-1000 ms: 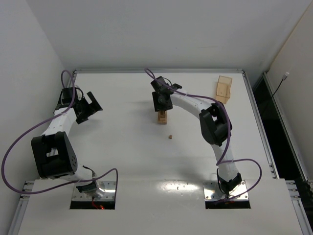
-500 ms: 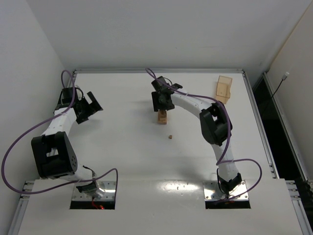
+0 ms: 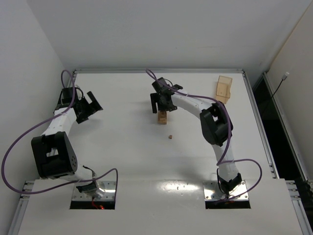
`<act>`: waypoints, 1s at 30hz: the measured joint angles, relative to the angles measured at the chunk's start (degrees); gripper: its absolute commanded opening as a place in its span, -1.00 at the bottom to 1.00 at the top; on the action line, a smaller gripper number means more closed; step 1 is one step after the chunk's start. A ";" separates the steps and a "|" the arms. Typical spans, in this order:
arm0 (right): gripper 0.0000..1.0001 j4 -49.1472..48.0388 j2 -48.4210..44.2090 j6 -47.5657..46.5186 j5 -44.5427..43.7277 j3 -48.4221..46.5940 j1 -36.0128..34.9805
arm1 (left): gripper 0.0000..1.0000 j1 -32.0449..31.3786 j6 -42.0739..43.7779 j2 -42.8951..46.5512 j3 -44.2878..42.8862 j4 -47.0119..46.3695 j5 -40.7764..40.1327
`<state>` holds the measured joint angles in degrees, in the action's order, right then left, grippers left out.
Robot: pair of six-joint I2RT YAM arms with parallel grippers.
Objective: Build the wood block tower
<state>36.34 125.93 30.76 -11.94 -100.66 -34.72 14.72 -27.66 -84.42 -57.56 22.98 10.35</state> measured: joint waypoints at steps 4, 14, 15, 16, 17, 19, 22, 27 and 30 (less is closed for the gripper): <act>0.55 -0.11 -2.29 -0.81 0.07 2.84 -0.20 | 0.98 0.00 0.00 0.00 0.00 0.00 0.00; 0.60 -5.77 -21.99 -8.37 7.04 17.05 -1.77 | 0.98 0.00 -0.09 1.01 0.09 -0.22 0.63; 0.58 -6.21 -24.00 -9.79 8.28 18.23 -1.84 | 0.98 0.00 -0.11 1.29 0.09 -0.26 0.66; 0.58 -6.75 -26.10 -11.54 9.57 19.52 -1.95 | 0.98 0.00 -0.13 1.57 0.09 -0.31 0.68; 0.58 -7.45 -28.26 -13.57 10.99 21.09 -2.08 | 0.98 0.00 -0.20 1.92 0.09 -0.39 0.68; 0.51 -8.33 -33.16 -19.32 14.69 25.14 -2.14 | 0.98 0.00 -0.26 2.69 0.09 -0.39 0.70; 0.27 -8.04 -40.48 -30.23 21.51 31.78 -1.64 | 0.98 0.00 -0.24 3.76 0.20 -0.39 0.81; 0.02 -5.55 -50.31 -48.39 28.11 44.74 0.46 | 0.98 0.00 -0.22 4.87 0.42 -0.37 0.83; -0.04 -3.80 -50.73 -53.96 29.75 48.85 0.59 | 0.98 0.00 -0.20 4.92 0.42 -0.39 0.85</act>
<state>32.53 75.20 -23.20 17.80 -51.81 -34.13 14.72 -27.86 -79.50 -57.14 22.59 11.20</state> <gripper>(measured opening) 0.490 0.991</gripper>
